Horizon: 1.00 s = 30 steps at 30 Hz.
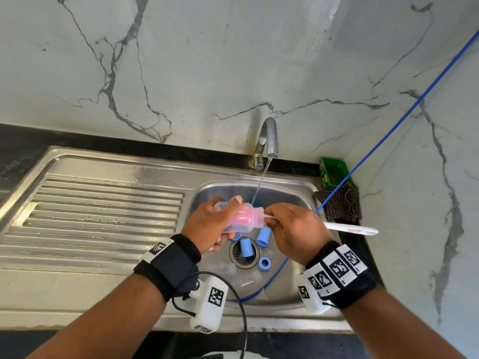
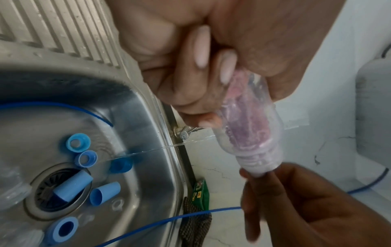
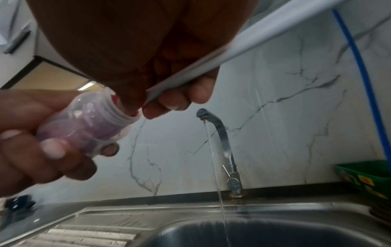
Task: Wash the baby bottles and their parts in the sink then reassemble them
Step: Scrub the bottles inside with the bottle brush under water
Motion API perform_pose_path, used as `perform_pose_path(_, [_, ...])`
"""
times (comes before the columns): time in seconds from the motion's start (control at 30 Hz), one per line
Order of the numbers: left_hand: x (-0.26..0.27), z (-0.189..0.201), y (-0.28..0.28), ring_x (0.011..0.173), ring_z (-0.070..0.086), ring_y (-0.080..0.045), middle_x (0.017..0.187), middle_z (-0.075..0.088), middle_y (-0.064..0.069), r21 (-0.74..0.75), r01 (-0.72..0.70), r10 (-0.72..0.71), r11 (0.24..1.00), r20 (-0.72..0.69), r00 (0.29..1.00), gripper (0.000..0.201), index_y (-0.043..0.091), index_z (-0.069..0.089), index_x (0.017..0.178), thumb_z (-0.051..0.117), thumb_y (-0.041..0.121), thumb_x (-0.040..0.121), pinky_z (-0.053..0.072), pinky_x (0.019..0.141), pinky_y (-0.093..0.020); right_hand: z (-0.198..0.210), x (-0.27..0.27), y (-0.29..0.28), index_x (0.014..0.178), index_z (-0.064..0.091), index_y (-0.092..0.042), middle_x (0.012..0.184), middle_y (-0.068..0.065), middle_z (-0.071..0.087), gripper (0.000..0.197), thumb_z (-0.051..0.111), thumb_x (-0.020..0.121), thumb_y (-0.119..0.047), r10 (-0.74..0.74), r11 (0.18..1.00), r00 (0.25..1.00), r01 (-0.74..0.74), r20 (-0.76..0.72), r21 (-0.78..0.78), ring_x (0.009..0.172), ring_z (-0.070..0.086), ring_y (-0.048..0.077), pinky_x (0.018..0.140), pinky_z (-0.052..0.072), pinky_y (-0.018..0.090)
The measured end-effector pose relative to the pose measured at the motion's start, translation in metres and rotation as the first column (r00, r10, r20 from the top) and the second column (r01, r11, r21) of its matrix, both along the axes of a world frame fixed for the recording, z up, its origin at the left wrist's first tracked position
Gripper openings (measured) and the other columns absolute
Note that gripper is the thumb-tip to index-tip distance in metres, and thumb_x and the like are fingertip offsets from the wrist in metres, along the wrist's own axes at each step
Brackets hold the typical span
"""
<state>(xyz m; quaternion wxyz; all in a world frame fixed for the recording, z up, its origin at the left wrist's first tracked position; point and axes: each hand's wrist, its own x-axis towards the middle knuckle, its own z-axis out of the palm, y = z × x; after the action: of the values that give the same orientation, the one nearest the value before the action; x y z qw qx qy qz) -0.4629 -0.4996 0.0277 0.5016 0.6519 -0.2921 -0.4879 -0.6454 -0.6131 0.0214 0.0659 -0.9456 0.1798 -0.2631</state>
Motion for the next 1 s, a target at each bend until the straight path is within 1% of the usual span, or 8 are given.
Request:
perform_pose_path(0.13, [0.002,-0.004,0.001,0.039,0.031,-0.013,0.059,0.052,-0.008,0.01,-0.012,0.013,1.0,-0.069,0.998,0.049,0.002,0.06,0.108,0.051,0.05,0.098,0.024,0.041,-0.019,0.01,-0.011,-0.015,0.076,0.065,-0.02,0.066,-0.006,0.06,0.042,0.051,0.098,-0.053,-0.138,0.979,0.989,0.129,-0.05,-0.158,0.058,0.058,0.021,0.053,0.043,0.032])
perform_pose_path(0.3, [-0.009,-0.008,0.002,0.037,0.028,-0.011,0.059,0.052,-0.01,0.119,-0.044,0.07,0.992,-0.224,0.972,0.055,0.003,0.061,0.101,0.05,0.057,0.096,0.02,0.038,-0.016,0.014,-0.03,-0.031,0.1,0.075,-0.011,0.091,0.002,0.069,0.012,0.066,0.094,-0.016,0.15,0.939,0.988,-0.151,-0.028,-0.309,0.078,0.067,0.027,0.073,0.053,0.042])
perform_pose_path(0.43, [-0.023,-0.005,-0.002,0.034,0.025,-0.006,0.058,0.05,-0.008,0.211,0.054,0.055,0.976,-0.48,0.875,0.06,0.003,0.055,0.111,0.048,0.06,0.095,0.019,0.031,-0.013,0.018,-0.045,-0.041,0.102,0.075,-0.007,0.088,0.006,0.069,0.013,0.064,0.098,-0.013,0.188,0.887,0.982,-0.184,-0.032,-0.423,0.067,0.063,0.027,0.061,0.053,0.039])
perform_pose_path(0.5, [-0.028,-0.001,-0.006,0.034,0.024,-0.005,0.059,0.05,-0.007,0.208,0.058,0.057,0.976,-0.508,0.859,0.062,0.004,0.054,0.116,0.048,0.062,0.094,0.019,0.031,-0.013,0.019,-0.051,-0.044,0.101,0.074,-0.006,0.08,0.006,0.066,0.023,0.056,0.103,-0.019,0.17,0.884,0.985,-0.161,-0.02,-0.439,0.062,0.06,0.027,0.054,0.05,0.039])
perform_pose_path(0.6, [-0.033,0.006,-0.014,0.037,0.024,-0.006,0.06,0.05,-0.007,0.15,0.013,0.053,0.989,-0.426,0.903,0.06,0.007,0.054,0.118,0.045,0.061,0.097,0.017,0.035,-0.013,0.015,-0.057,-0.042,0.099,0.074,-0.008,0.075,0.004,0.063,0.027,0.052,0.104,-0.024,0.063,0.928,0.997,-0.045,0.036,-0.369,0.057,0.06,0.027,0.048,0.049,0.036])
perform_pose_path(0.8, [-0.048,0.009,-0.027,0.04,0.03,-0.013,0.064,0.049,-0.013,-0.099,-0.158,0.145,0.982,-0.124,0.982,0.043,0.009,0.052,0.104,0.057,0.05,0.096,0.025,0.041,-0.02,-0.001,-0.061,-0.037,0.086,0.069,-0.021,0.07,-0.002,0.064,0.003,0.067,0.088,-0.021,-0.169,0.981,0.982,0.176,0.081,-0.084,0.053,0.061,0.03,0.04,0.047,0.034])
perform_pose_path(0.93, [-0.053,0.006,-0.032,0.046,0.043,-0.014,0.072,0.056,-0.009,-0.228,-0.121,0.152,0.966,0.128,0.98,0.038,0.016,0.052,0.096,0.067,0.049,0.083,0.035,0.04,-0.026,-0.002,-0.064,-0.044,0.077,0.065,-0.021,0.065,-0.002,0.064,0.034,0.046,0.097,-0.041,-0.188,0.98,0.982,0.185,0.037,0.07,0.057,0.062,0.029,0.047,0.049,0.034])
perform_pose_path(1.0, [-0.052,0.003,-0.033,0.059,0.057,-0.011,0.083,0.064,0.002,-0.278,-0.062,0.14,0.959,0.271,0.952,0.035,0.023,0.056,0.098,0.074,0.046,0.08,0.046,0.049,-0.024,0.0,-0.067,-0.047,0.076,0.066,-0.02,0.064,0.0,0.066,0.05,0.035,0.095,-0.055,-0.216,0.964,0.974,0.223,-0.067,0.146,0.06,0.063,0.03,0.052,0.051,0.035])
